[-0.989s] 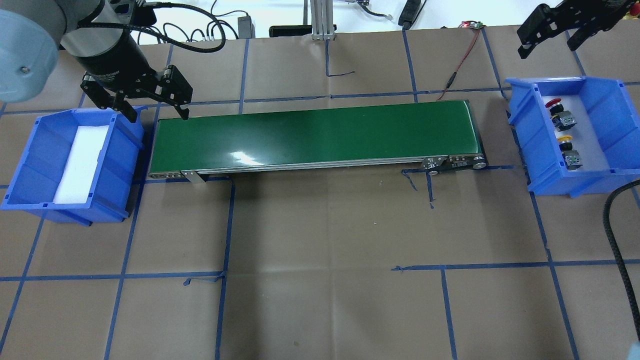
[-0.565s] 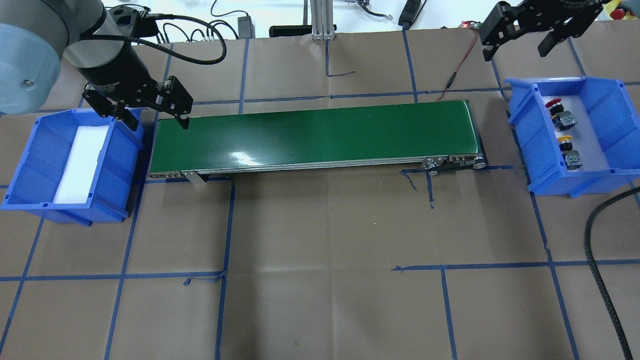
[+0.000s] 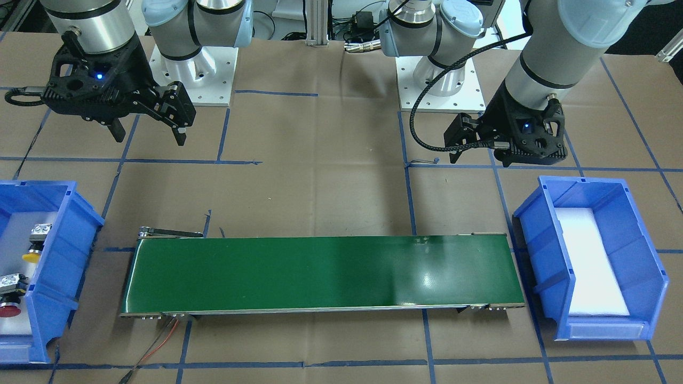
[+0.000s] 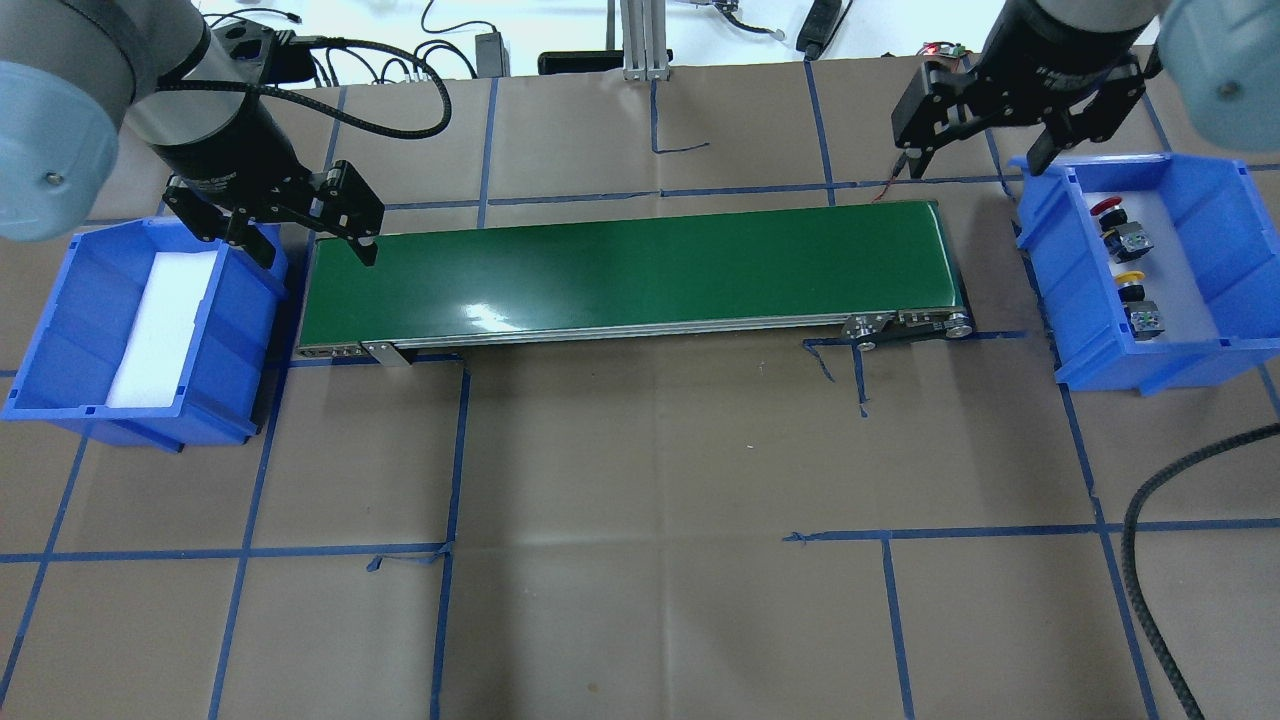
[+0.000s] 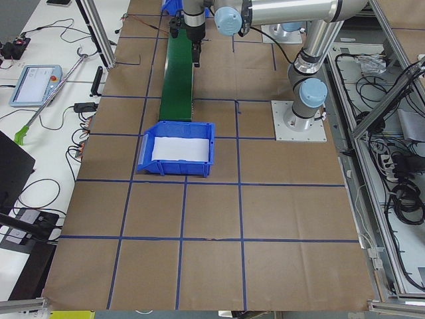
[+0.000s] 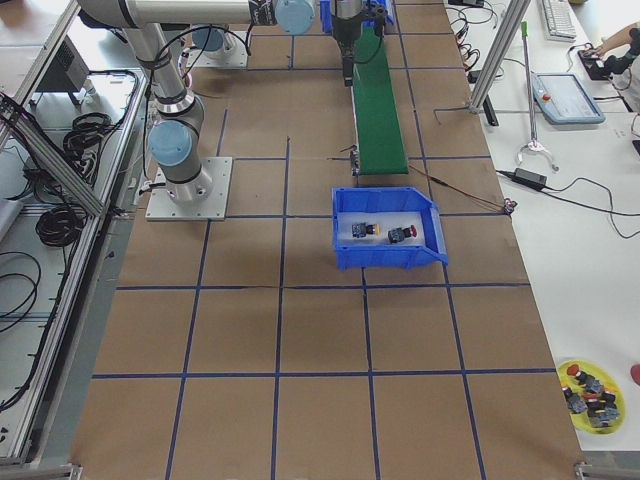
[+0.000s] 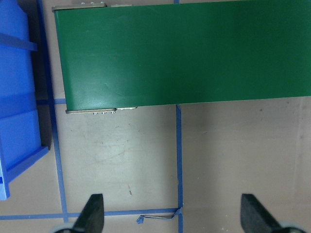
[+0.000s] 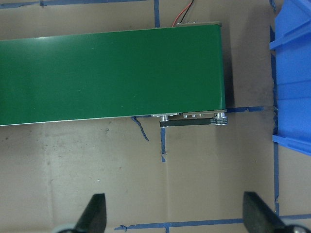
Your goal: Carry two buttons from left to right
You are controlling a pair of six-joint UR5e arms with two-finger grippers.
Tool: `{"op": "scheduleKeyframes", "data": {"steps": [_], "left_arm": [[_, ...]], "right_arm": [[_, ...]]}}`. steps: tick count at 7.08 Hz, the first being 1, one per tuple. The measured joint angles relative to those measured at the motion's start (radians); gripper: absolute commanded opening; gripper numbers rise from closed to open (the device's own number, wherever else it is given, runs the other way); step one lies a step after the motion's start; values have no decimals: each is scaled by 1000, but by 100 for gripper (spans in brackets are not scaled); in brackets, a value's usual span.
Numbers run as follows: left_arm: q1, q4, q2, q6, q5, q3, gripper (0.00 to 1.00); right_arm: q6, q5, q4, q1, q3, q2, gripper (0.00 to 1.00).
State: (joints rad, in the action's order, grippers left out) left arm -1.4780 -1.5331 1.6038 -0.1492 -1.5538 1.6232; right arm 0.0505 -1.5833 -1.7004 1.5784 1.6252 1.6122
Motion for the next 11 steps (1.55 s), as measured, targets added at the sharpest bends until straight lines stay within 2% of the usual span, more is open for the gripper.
{"op": "scheduleKeyframes", "data": {"steps": [7,11], "left_arm": [[4,35,-23,-2,-1,19,100],[1,36,-6,82,-5,-2,100]], "right_arm": [[-12,5,-6,6,9,12,100],[-12,2,-3,5,6,4,100]]}}
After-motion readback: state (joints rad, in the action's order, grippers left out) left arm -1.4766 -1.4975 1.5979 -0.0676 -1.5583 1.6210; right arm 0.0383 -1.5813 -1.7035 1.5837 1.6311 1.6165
